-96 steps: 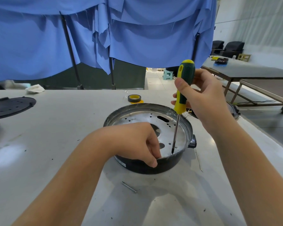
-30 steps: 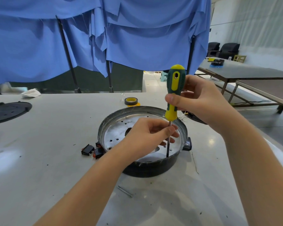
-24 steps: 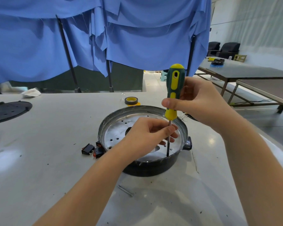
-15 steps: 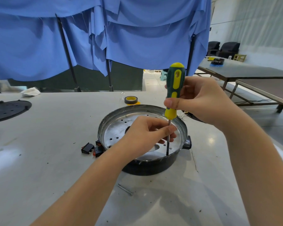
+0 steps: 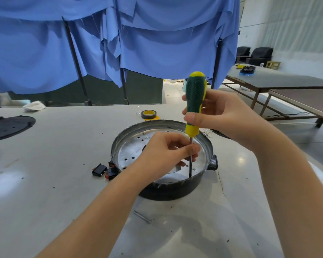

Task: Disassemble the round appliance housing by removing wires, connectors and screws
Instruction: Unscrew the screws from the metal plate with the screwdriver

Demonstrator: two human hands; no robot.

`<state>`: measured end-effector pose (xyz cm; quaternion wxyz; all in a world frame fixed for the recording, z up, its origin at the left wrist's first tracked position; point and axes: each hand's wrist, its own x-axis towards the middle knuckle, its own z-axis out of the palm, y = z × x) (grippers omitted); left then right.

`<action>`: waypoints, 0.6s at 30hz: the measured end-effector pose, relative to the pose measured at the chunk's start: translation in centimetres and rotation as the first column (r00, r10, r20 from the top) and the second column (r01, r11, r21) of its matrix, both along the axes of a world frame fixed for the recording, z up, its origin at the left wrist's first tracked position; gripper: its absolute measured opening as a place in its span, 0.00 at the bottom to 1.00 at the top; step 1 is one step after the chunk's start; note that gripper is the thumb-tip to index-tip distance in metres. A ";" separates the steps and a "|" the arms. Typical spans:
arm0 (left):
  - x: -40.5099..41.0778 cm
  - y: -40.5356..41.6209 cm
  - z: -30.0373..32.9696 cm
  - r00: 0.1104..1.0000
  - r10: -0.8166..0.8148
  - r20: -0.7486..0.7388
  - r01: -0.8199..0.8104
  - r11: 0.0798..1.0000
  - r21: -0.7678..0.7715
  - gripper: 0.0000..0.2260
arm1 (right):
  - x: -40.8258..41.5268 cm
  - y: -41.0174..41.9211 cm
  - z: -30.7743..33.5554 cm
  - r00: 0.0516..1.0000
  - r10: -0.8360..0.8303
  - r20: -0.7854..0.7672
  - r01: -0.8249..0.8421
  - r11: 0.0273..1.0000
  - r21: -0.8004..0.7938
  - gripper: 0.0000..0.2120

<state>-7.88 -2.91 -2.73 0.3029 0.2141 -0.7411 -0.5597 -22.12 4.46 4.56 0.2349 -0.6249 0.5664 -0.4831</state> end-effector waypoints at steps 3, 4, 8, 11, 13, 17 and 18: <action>0.0 0.0 0.0 1.000 0.001 0.000 -0.001 1.000 -0.008 0.08 | 0.1 -0.3 -0.1 0.993 -0.083 -0.088 0.080 0.996 -0.039 0.19; 0.0 0.0 0.0 1.000 0.001 -0.001 -0.001 1.000 -0.013 0.08 | 0.1 -0.3 -0.2 0.993 -0.086 -0.080 0.082 0.995 -0.048 0.17; 0.0 -0.1 -0.1 1.000 0.011 -0.004 -0.011 0.999 -0.034 0.06 | -0.1 -0.2 -0.1 0.995 -0.073 -0.063 0.070 0.996 -0.060 0.13; -0.1 -0.3 -0.3 1.000 0.031 -0.003 -0.032 0.998 -0.054 0.08 | -0.2 -0.1 0.1 0.998 -0.031 -0.061 0.029 0.999 -0.029 0.14; -0.2 -0.3 -0.3 0.999 0.044 -0.002 -0.044 0.997 -0.059 0.09 | -0.3 -0.1 0.1 0.999 0.004 -0.051 -0.004 1.000 -0.006 0.15; -0.1 -0.2 -0.2 1.000 0.029 0.006 -0.029 0.998 -0.059 0.05 | -0.3 0.0 0.0 0.998 0.062 0.012 -0.062 0.998 0.014 0.16; -0.1 -0.2 -0.2 1.000 0.023 0.012 -0.023 0.998 -0.063 0.05 | -0.4 0.0 0.0 0.998 0.059 0.021 -0.059 0.998 0.014 0.16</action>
